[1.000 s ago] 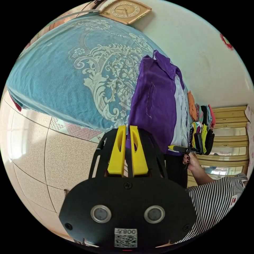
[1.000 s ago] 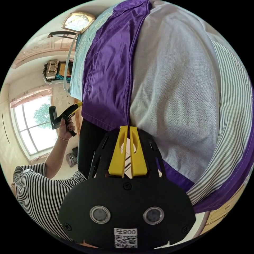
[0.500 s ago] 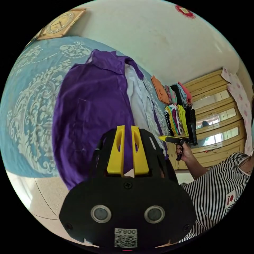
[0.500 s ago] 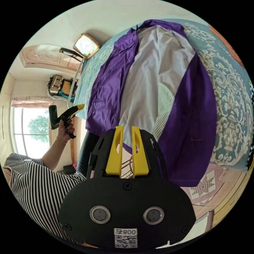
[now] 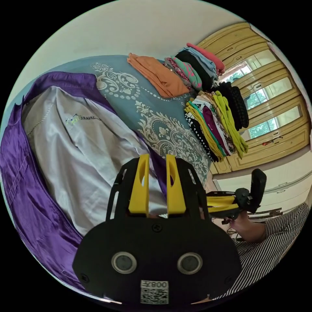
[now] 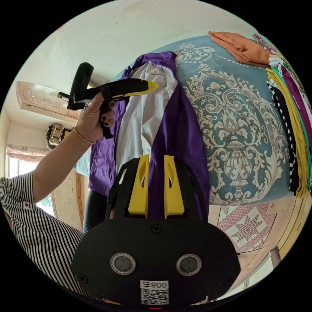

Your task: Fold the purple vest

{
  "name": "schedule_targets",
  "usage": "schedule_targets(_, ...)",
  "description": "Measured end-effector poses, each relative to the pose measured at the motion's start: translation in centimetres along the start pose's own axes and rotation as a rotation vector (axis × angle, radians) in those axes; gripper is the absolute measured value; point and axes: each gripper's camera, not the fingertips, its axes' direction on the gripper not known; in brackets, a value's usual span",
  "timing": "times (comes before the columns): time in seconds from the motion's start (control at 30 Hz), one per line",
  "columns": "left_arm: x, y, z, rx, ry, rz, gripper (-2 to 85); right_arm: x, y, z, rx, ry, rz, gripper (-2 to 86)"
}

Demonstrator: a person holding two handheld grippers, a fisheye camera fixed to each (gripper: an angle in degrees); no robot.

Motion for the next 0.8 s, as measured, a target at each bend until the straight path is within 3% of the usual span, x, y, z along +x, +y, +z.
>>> schedule_targets(0.17,-0.5,-5.0,6.5,-0.114,-0.078,-0.052,3.2,2.5,-0.7,0.4,-0.041,-0.069,0.020,9.4)
schedule_targets(0.33,-2.1,-7.7,7.0,0.015,0.090,-0.136,0.7,1.9,-1.2,2.5,-0.069,-0.071,-0.016,9.2)
schedule_targets(0.57,-3.1,-10.2,5.7,0.125,0.177,-0.152,0.4,-0.3,-1.8,3.5,-0.106,-0.026,-0.113,4.2)
schedule_targets(0.7,-5.7,-8.0,2.6,0.251,0.164,-0.228,0.7,-3.4,-1.6,1.1,-0.036,-0.100,-0.219,3.1)
schedule_targets(0.8,-9.2,-5.9,2.5,0.230,0.058,-0.349,1.6,-5.8,-2.0,2.5,-0.053,-0.179,-0.280,2.8)
